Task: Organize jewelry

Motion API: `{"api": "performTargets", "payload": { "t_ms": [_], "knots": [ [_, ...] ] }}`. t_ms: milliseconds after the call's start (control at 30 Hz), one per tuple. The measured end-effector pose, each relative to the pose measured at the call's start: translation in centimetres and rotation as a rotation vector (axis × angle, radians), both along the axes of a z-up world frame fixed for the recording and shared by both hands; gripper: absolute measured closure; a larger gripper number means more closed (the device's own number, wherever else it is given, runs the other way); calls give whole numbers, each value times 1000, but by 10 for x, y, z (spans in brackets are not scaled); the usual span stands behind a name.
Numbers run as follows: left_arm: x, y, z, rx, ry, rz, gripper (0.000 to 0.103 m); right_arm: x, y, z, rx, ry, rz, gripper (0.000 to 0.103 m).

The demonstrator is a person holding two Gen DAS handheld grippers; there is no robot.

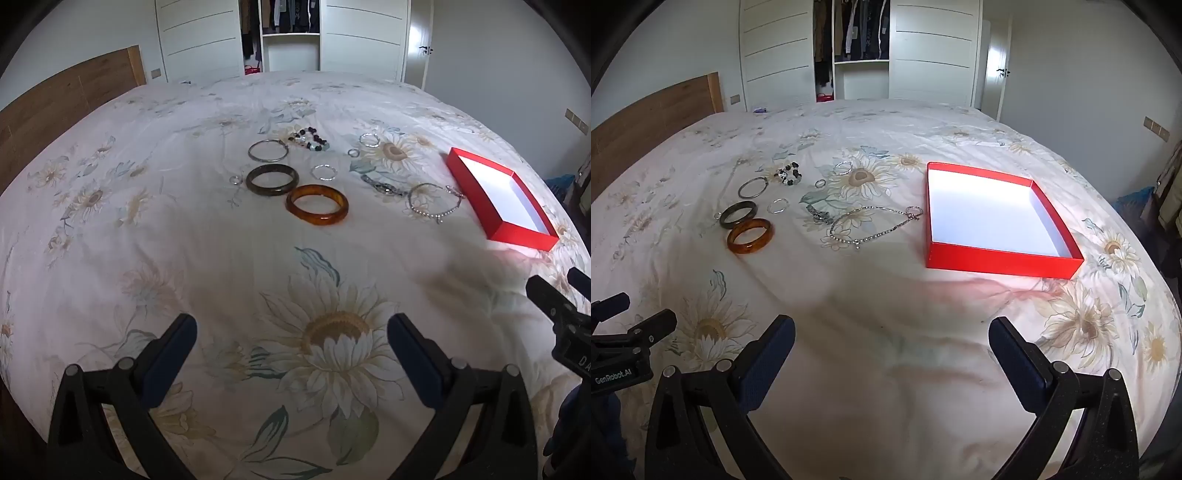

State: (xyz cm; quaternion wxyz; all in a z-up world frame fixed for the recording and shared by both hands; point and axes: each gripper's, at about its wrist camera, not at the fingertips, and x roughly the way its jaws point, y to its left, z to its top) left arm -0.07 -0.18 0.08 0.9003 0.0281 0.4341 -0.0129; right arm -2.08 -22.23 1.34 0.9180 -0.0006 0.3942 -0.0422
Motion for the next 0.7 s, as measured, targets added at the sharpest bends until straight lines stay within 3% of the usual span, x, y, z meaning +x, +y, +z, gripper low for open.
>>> {"api": "performTargets", "payload": {
  "t_ms": [33,133,700],
  "knots": [
    [2,3,-1,-36,26,7,0,0,-1,0,-2,-1,2,0],
    [4,4,0,-43,22,2,0,-1,6,5,-25,-4,8,0],
    [-4,-6,10,-13,-28,-20,0,-2,7,5,16,-6,18,0]
  ]
}}
